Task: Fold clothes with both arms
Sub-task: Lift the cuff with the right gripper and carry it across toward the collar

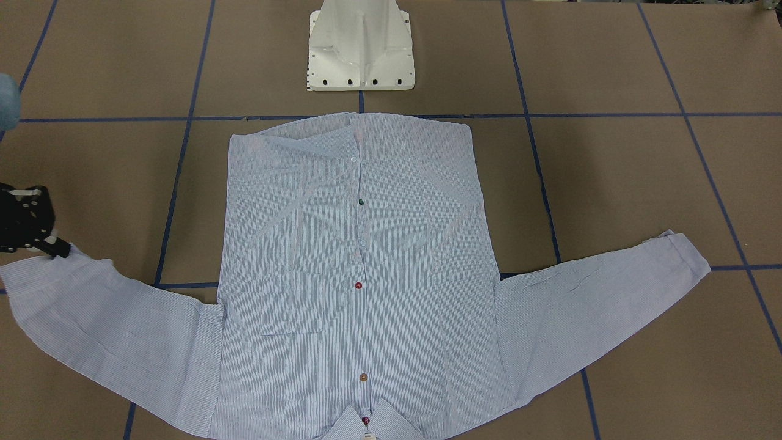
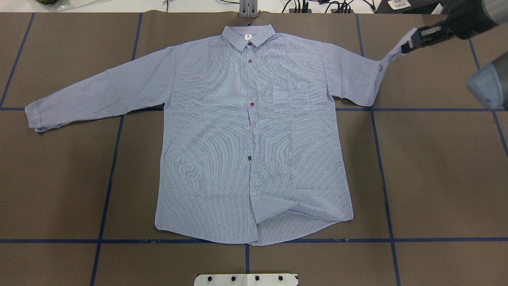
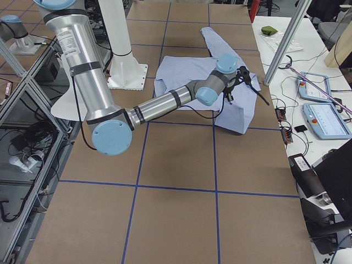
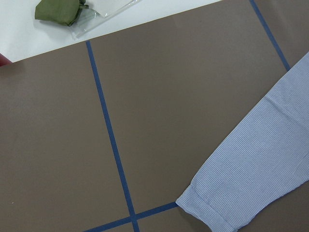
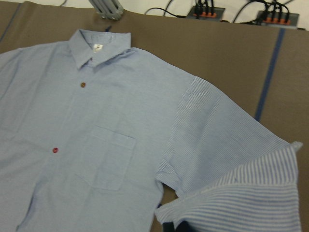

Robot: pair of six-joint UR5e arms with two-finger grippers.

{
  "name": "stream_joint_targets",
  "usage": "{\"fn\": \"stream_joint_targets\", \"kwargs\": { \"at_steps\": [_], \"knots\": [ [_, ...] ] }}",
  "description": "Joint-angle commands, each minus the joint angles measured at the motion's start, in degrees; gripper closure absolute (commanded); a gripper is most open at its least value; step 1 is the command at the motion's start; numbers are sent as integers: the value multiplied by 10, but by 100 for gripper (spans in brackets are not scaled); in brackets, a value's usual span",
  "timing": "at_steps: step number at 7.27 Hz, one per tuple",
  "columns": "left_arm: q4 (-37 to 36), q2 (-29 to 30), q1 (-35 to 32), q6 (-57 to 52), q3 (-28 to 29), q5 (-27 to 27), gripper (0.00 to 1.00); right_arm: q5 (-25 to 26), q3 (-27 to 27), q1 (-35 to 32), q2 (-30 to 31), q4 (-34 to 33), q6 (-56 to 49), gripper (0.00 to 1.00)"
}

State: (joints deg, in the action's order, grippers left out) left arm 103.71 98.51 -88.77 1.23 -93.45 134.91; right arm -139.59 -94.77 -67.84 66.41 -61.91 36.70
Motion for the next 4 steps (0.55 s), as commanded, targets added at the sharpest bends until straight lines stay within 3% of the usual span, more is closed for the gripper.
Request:
{"fn": "stream_joint_targets", "kwargs": {
  "at_steps": [1,2,4],
  "knots": [
    [0,-2,0,-1,2,0,0,20,10,41,-122,-57,28,100],
    [1,-4,0,-1,5,0,0,39,23,58,-160,-63,28,100],
    [3,-3,1,-4,23,0,0,83,123,105,-261,-55,28,100]
  ]
}}
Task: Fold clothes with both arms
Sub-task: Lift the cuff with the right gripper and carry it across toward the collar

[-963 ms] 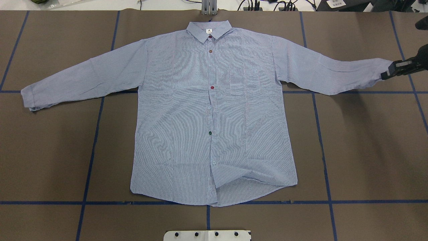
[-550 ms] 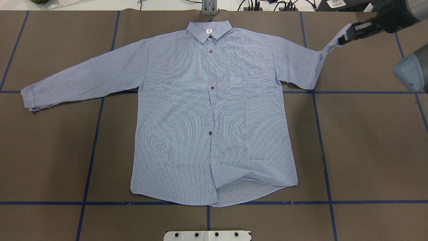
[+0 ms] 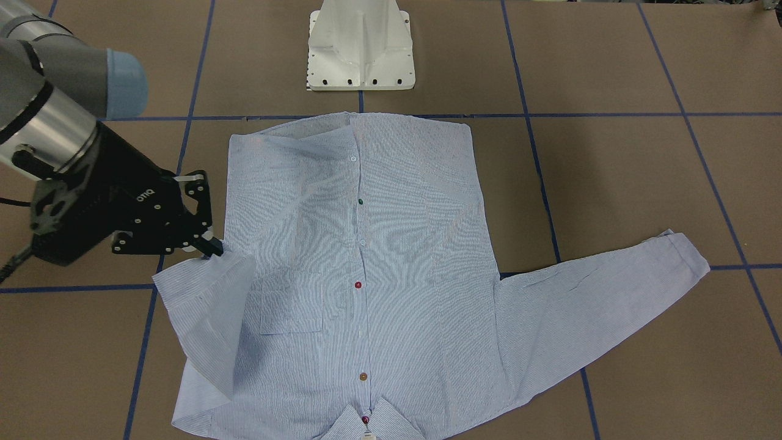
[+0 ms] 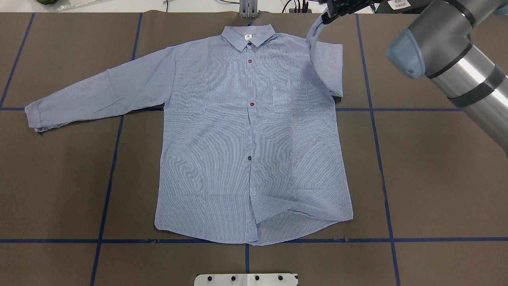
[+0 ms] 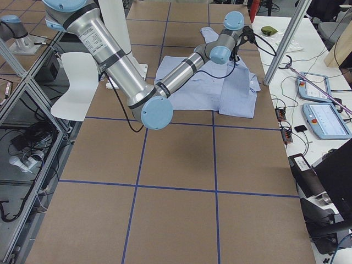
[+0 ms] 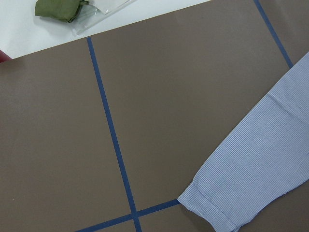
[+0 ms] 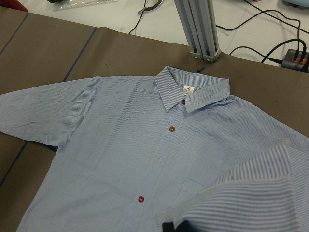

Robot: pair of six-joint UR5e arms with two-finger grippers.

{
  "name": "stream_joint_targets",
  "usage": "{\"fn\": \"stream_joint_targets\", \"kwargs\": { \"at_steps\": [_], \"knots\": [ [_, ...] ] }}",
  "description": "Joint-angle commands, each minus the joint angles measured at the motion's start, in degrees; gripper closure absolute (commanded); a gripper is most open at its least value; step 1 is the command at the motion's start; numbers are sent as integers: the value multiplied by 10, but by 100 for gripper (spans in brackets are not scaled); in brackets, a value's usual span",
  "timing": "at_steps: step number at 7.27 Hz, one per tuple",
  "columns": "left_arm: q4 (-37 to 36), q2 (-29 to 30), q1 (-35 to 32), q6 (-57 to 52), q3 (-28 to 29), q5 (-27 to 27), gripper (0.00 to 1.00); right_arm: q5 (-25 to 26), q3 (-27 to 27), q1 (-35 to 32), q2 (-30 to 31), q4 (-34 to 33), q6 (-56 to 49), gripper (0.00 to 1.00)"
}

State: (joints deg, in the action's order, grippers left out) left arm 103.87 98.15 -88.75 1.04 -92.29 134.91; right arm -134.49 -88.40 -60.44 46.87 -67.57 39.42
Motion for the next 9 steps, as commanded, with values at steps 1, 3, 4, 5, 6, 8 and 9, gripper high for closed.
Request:
{"fn": "stream_joint_targets", "kwargs": {
  "at_steps": [1,3,4,5,6,8,9],
  "knots": [
    [2,2,1,-2,16,0,0,87,87,66,-95,2,1,100],
    [1,3,1,0,18,0,0,117,116,97,-110,3,1,100],
    [1,3,1,0,18,-1,0,148,136,117,-119,25,1,100],
    [1,3,1,1,18,-1,0,162,163,132,-125,47,1,100],
    [0,4,1,1,18,0,0,164,178,141,-135,51,1,100],
    [0,4,1,1,18,0,0,193,249,174,-186,64,1,100],
    [0,4,2,1,18,-1,0,246,297,202,-219,73,2,100]
  ]
}}
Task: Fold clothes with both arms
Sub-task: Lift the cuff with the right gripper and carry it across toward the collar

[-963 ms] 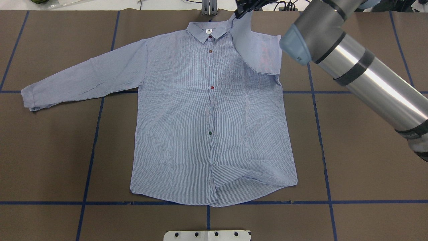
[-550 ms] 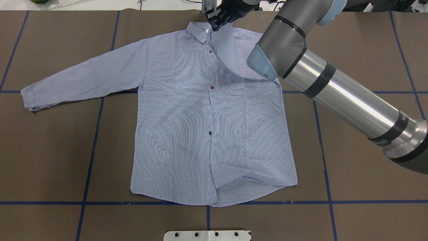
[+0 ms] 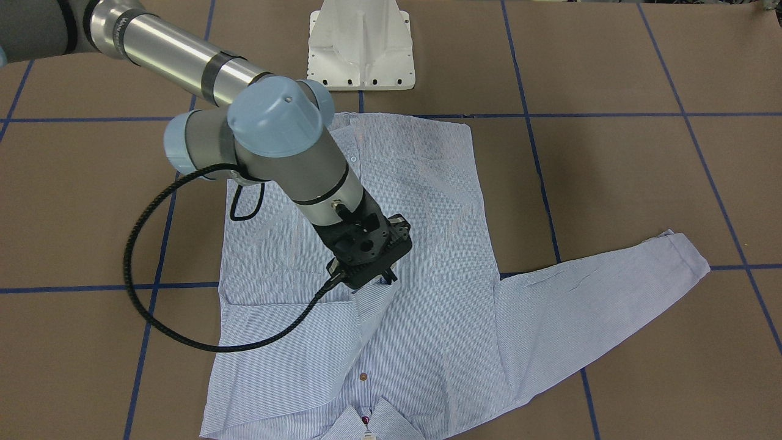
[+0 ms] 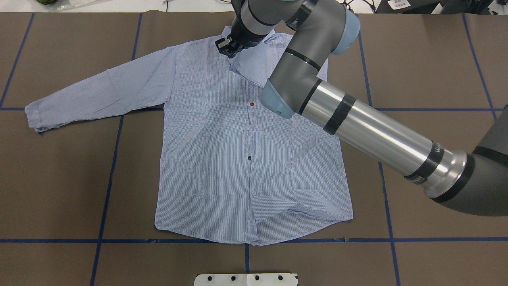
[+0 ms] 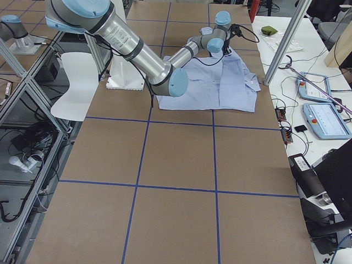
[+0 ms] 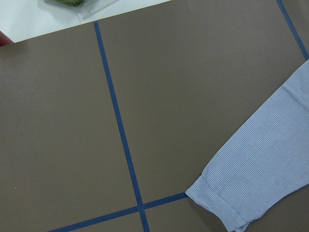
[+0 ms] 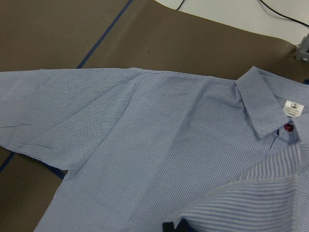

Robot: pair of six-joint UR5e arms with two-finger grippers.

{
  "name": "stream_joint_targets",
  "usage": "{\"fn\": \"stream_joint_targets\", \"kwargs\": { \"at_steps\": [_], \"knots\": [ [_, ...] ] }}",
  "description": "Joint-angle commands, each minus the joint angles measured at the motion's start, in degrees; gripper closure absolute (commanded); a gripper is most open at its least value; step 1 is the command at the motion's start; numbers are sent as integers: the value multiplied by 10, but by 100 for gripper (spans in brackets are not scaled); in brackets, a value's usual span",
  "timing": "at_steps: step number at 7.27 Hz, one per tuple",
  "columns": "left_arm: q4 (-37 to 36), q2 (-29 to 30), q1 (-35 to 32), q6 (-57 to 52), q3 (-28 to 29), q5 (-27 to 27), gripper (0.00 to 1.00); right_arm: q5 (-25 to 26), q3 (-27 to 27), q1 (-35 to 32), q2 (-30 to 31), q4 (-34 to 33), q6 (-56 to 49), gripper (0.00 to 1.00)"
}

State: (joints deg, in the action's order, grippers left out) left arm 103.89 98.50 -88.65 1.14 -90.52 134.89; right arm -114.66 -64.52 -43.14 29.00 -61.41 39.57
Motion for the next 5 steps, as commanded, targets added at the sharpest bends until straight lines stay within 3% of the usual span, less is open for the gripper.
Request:
{"fn": "stream_joint_targets", "kwargs": {
  "at_steps": [1,2,3,5],
  "knots": [
    [0,0,1,0,0,0,0,79,84,45,-51,12,1,100],
    [1,0,1,2,-3,0,0,105,101,57,-55,12,2,2],
    [0,-1,1,2,-2,0,0,147,103,73,-56,11,2,1],
    [1,-2,4,2,-1,1,0,150,104,81,-73,7,42,1]
  ]
}}
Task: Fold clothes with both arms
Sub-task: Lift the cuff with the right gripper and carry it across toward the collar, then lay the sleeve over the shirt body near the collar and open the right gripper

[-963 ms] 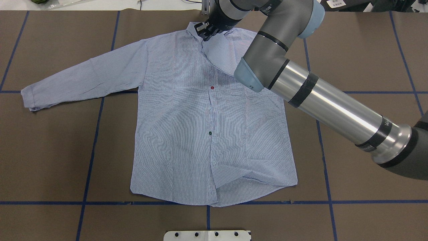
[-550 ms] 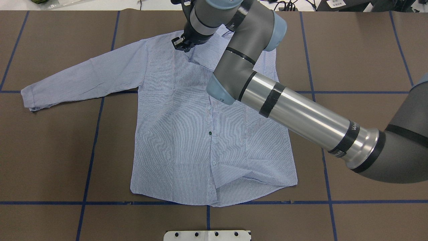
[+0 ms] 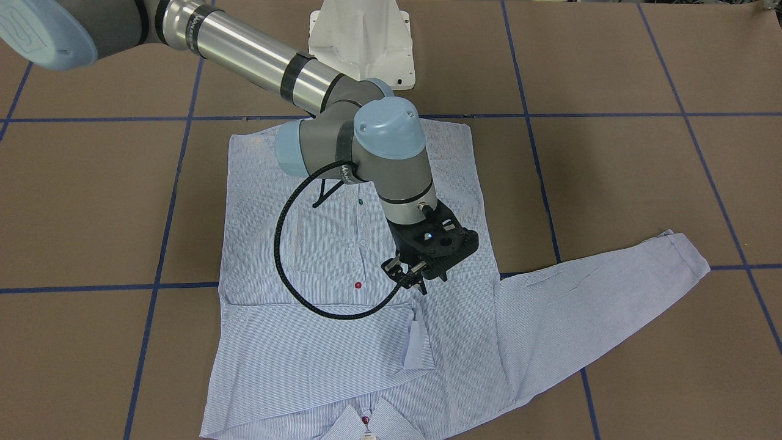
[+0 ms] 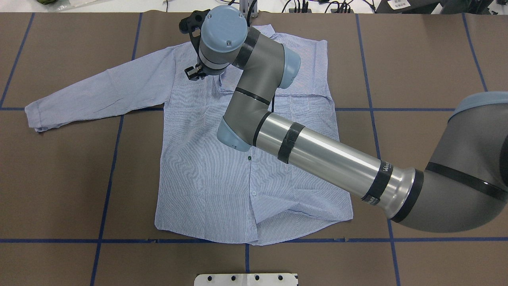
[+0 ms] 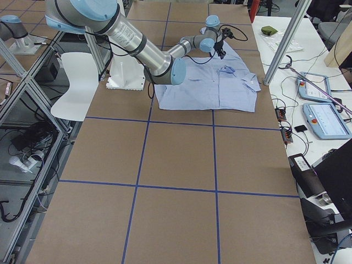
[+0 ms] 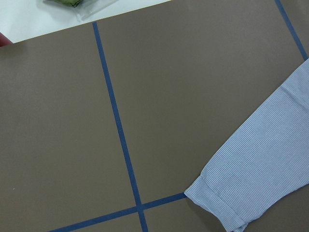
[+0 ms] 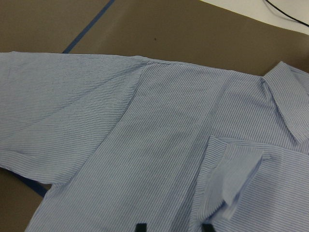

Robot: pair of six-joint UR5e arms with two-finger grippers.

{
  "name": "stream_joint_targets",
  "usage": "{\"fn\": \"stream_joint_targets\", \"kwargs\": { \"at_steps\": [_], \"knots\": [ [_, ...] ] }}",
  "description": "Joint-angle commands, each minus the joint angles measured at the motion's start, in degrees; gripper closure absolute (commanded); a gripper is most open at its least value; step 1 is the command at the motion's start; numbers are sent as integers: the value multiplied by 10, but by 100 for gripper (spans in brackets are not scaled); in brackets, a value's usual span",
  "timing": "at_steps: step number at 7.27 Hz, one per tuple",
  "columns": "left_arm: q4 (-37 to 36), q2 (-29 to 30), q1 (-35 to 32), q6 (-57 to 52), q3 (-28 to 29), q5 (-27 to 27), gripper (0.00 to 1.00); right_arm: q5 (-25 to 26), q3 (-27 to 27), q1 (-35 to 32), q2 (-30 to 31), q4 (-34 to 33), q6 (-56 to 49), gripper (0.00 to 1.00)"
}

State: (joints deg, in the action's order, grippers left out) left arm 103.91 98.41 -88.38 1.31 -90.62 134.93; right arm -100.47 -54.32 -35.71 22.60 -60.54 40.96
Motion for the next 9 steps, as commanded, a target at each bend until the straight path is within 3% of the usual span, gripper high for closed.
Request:
{"fn": "stream_joint_targets", "kwargs": {
  "at_steps": [1,3,6,7,9],
  "knots": [
    [1,-1,1,1,0,2,0,8,2,8,-16,-4,43,1],
    [1,-1,1,1,-1,2,0,11,0,11,3,1,48,1],
    [1,-1,1,1,-2,2,0,82,15,13,25,19,216,3],
    [1,-1,1,1,-3,2,0,85,69,13,26,77,300,3],
    [1,-1,1,1,-5,2,0,87,102,13,25,97,316,3]
  ]
}}
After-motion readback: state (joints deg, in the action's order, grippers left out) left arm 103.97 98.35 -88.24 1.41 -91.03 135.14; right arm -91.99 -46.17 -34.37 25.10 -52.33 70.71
